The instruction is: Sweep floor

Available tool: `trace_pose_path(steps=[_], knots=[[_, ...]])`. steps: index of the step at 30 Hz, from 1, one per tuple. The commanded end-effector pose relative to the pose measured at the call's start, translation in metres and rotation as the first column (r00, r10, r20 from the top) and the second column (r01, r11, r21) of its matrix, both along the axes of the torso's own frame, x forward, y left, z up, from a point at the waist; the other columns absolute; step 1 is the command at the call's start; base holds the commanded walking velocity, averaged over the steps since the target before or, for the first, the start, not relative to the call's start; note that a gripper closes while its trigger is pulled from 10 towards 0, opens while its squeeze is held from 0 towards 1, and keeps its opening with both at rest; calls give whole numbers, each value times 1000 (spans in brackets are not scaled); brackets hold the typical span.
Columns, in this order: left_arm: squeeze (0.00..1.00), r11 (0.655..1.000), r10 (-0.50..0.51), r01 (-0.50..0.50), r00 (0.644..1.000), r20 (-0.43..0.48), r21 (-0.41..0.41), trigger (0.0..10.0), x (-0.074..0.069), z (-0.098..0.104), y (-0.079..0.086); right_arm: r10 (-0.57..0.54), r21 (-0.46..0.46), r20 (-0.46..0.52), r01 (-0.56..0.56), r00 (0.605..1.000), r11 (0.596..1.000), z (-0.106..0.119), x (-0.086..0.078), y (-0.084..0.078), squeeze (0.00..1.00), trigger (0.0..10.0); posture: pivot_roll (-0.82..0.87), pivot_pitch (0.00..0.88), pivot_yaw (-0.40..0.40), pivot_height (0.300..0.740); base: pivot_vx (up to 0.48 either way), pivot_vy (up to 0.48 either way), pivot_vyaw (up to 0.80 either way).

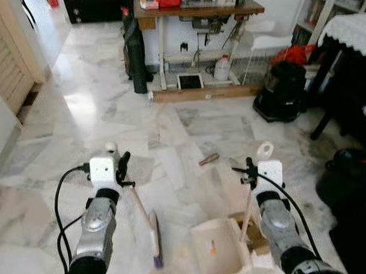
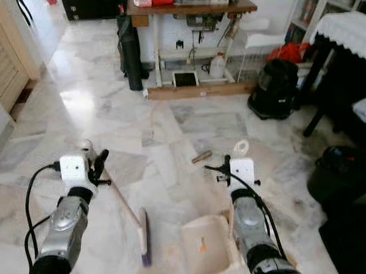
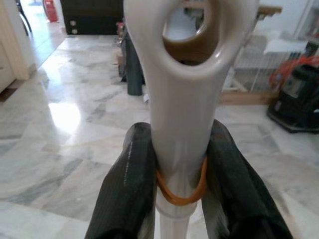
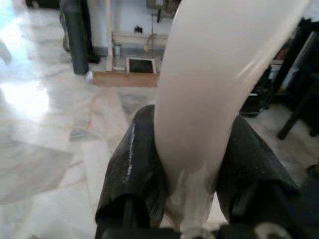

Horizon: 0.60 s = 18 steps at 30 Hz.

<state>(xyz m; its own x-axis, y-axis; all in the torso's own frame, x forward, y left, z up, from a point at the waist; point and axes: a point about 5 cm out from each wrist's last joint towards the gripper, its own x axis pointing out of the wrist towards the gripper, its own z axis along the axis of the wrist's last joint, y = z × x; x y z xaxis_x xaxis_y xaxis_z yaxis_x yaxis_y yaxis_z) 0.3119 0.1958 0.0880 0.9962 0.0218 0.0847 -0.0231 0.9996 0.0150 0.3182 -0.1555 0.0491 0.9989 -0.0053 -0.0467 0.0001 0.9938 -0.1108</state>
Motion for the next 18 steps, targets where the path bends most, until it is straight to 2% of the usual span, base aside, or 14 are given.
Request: trace_pose_path(steps=[1, 18], knots=[[0, 1000, -19, 18, 998, 65, 20, 10000, 6, 14, -7, -26, 36, 66, 24, 997, 999, 12, 5, -6, 0, 10000, 98, 27, -31, 740, 319, 0, 0], [0, 1000, -13, 11, 997, 71, 22, 10000, 5, 14, -6, -48, 61, 101, 42, 994, 997, 17, 6, -8, 0, 10000, 99, 29, -30, 740, 316, 0, 0]])
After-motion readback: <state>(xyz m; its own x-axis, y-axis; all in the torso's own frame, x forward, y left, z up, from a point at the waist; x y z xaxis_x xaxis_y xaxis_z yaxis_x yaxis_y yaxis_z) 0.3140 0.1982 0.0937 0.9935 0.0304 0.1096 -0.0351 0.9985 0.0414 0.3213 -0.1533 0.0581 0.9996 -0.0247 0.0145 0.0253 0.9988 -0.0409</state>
